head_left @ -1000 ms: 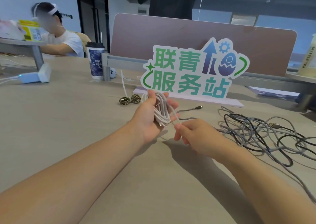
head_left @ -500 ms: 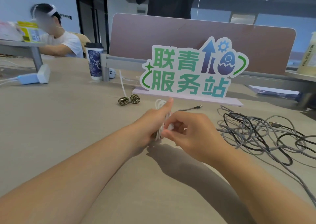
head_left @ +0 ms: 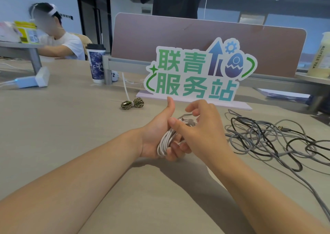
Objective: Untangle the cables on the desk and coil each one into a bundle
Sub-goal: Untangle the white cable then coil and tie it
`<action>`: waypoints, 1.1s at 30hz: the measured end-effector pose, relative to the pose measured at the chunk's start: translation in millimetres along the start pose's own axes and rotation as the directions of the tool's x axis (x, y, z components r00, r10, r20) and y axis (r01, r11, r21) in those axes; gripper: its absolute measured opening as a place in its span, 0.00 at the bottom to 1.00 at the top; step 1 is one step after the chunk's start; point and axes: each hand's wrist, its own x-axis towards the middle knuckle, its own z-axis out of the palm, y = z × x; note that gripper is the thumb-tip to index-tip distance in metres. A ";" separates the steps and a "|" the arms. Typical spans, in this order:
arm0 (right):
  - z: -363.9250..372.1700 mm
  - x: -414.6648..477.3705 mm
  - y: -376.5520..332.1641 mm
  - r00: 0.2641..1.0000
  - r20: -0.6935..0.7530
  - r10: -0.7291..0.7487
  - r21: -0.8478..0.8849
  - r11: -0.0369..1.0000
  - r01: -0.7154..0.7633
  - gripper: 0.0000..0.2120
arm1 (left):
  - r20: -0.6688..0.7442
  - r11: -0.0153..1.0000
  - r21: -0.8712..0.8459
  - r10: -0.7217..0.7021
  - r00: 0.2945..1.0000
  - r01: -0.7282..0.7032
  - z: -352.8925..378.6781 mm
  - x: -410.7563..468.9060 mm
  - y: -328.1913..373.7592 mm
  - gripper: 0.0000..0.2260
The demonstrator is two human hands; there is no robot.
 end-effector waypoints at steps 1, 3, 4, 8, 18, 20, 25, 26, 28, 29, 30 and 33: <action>-1.2 -0.2 -0.8 0.999 0.037 0.037 0.026 0.999 -0.038 0.15 | 0.004 1.000 0.002 -0.001 1.000 0.001 0.8 0.0 0.1 0.41; -1.7 -1.9 -2.2 0.992 0.106 0.061 0.134 0.988 -0.075 0.09 | -0.013 1.000 0.017 -0.004 1.000 0.005 2.5 -0.4 0.1 0.41; -1.1 -3.7 -3.0 0.992 0.111 0.057 0.173 0.982 -0.075 0.08 | -0.027 0.999 0.037 -0.010 1.000 0.011 2.8 -0.1 -0.5 0.41; 1.3 -8.8 -5.4 0.990 0.112 0.088 0.278 0.953 -0.116 0.05 | -0.066 0.994 0.101 -0.023 0.998 0.029 3.9 0.0 -2.4 0.41; 0.5 -11.4 -13.1 0.992 0.100 0.075 0.338 0.935 -0.105 0.04 | -0.065 0.991 0.132 0.038 0.997 -0.029 -0.7 3.5 -1.7 0.41; -4.0 -11.0 -18.2 0.983 0.144 0.117 0.418 0.893 -0.168 0.04 | 0.016 0.992 0.111 0.052 0.999 -0.054 -3.2 2.1 -0.2 0.40; -14.0 0.7 -15.7 0.954 0.225 0.198 0.511 0.810 -0.288 0.07 | 0.227 0.983 0.178 0.012 0.974 -0.053 -4.1 -5.7 0.0 0.27; -15.6 1.1 -14.2 0.948 0.256 0.187 0.510 0.807 -0.297 0.07 | 0.238 0.977 0.211 -0.012 0.971 -0.040 -2.9 -7.5 -0.1 0.25; -16.5 -0.9 -10.7 0.939 0.309 0.149 0.505 0.811 -0.295 0.08 | 0.219 0.948 0.316 -0.033 0.975 -0.039 -0.9 -10.7 0.2 0.20; -15.5 -1.5 -9.0 0.941 0.313 0.127 0.503 0.818 -0.278 0.08 | 0.184 0.922 0.386 -0.034 0.982 -0.041 0.2 -11.8 -0.3 0.14; -14.0 -1.8 -7.9 0.947 0.305 0.105 0.494 0.832 -0.252 0.09 | 0.124 0.893 0.449 -0.027 0.992 -0.032 1.5 -12.3 -1.0 0.08; -7.0 0.4 -2.6 0.964 0.259 0.060 0.402 0.901 -0.164 0.10 | -0.082 0.846 0.532 0.024 0.996 0.023 -0.5 -9.3 -3.7 0.15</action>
